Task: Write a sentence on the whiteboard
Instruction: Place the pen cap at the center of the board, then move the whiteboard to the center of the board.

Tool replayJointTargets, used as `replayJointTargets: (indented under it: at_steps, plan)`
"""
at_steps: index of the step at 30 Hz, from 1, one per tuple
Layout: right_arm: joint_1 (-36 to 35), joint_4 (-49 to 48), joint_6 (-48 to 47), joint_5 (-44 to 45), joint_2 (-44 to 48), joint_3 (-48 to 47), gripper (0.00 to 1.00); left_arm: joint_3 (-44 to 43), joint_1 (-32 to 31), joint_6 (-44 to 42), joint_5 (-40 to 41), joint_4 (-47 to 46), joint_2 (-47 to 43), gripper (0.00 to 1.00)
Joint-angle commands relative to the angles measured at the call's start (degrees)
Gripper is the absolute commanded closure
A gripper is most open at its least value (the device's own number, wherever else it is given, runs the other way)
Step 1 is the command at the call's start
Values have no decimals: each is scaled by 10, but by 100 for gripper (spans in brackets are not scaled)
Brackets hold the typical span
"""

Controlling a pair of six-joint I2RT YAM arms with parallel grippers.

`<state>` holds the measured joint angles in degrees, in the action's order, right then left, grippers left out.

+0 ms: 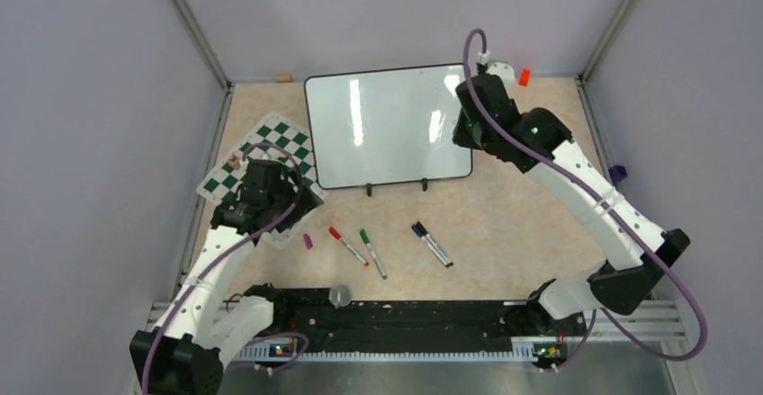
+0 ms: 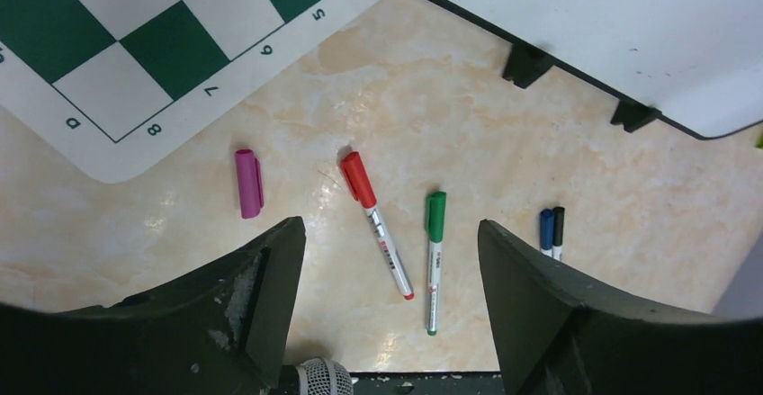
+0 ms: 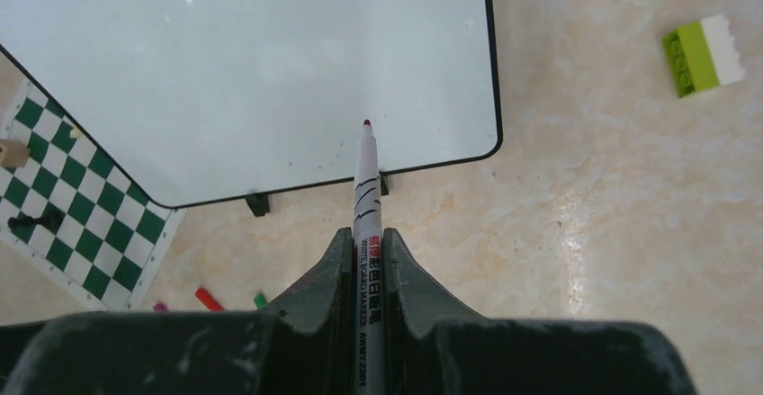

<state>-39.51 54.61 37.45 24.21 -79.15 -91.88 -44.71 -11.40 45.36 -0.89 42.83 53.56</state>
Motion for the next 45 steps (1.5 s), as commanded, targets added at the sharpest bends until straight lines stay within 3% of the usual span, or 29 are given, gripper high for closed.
replayJointTargets:
  at_steps: [1, 4, 7, 11, 15, 16, 18, 30, 42, 45]
  plan:
    - [-63, 98, -1, 152, -58, -123, 100, -13, 2, -22, -44, -6, -30, 24]
    - [-89, 157, 14, 217, -84, -154, 100, -9, 2, -22, -60, -8, -37, 24]
    - [-84, 170, 18, 243, -76, -115, 100, -8, 2, -19, -82, -13, -45, 25]
    - [-46, 125, -19, 136, -37, -29, 100, -8, 2, -25, -108, -35, -70, 24]
    - [-44, -55, -140, 38, 90, 108, 100, -9, 2, -41, -132, -57, -93, 24]
    - [-43, -79, -130, 51, 119, 136, 100, -9, 2, -47, -139, -62, -97, 6]
    - [-36, -114, -124, 42, 152, 170, 100, -14, 2, -62, -153, -66, -100, 1]
    - [-35, -73, -96, 73, 123, 113, 100, -39, 2, -86, -154, -46, -74, 1]
    - [-34, -69, -110, -15, 82, 90, 100, -70, 9, -91, -125, -80, -13, 1]
    - [-31, -62, -125, -54, 59, 71, 100, -107, 21, -87, -118, -83, 34, 6]
